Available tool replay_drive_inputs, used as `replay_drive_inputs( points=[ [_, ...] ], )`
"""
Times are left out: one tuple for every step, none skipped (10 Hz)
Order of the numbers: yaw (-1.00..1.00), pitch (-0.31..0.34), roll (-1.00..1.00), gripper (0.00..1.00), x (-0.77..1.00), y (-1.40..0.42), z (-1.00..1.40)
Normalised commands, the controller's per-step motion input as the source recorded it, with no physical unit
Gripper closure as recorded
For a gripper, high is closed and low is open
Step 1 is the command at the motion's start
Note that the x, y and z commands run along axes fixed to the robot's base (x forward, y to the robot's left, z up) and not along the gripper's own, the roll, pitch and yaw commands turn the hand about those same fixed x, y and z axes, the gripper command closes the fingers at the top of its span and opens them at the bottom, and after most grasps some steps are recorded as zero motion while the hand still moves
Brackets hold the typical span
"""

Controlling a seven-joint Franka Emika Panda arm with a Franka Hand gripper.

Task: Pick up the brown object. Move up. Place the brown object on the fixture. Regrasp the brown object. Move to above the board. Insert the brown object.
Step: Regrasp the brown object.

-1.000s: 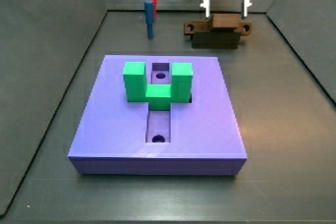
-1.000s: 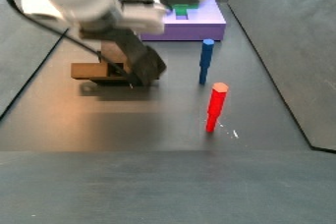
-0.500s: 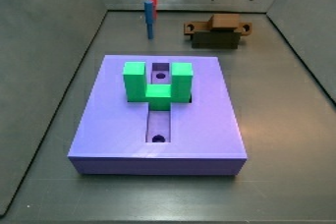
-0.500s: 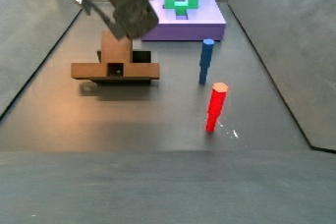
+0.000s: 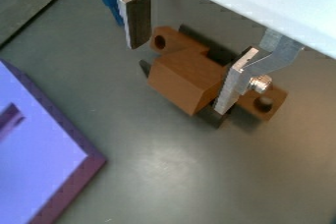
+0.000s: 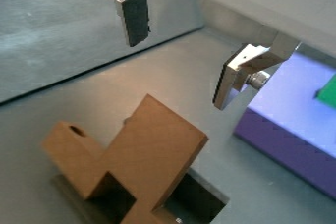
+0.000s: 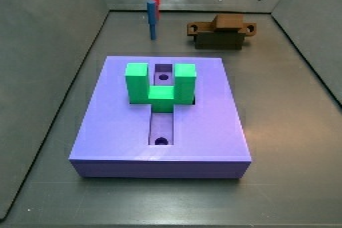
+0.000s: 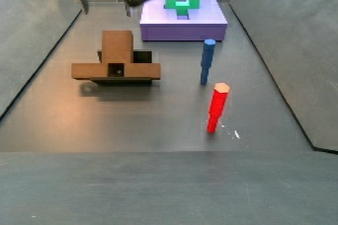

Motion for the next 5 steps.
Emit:
replay_drive_inputs(
  points=[
    [0.20,-0.131,1.00,0.00,0.00,-0.15,0.05],
    [0.19,-0.129,1.00,0.00,0.00,-0.15,0.05],
    [0.19,-0.106,1.00,0.00,0.00,-0.16,0.04],
    [0.19,-0.100,1.00,0.00,0.00,-0.16,0.04],
    [0.19,-0.100,1.00,0.00,0.00,-0.15,0.04]
  ],
)
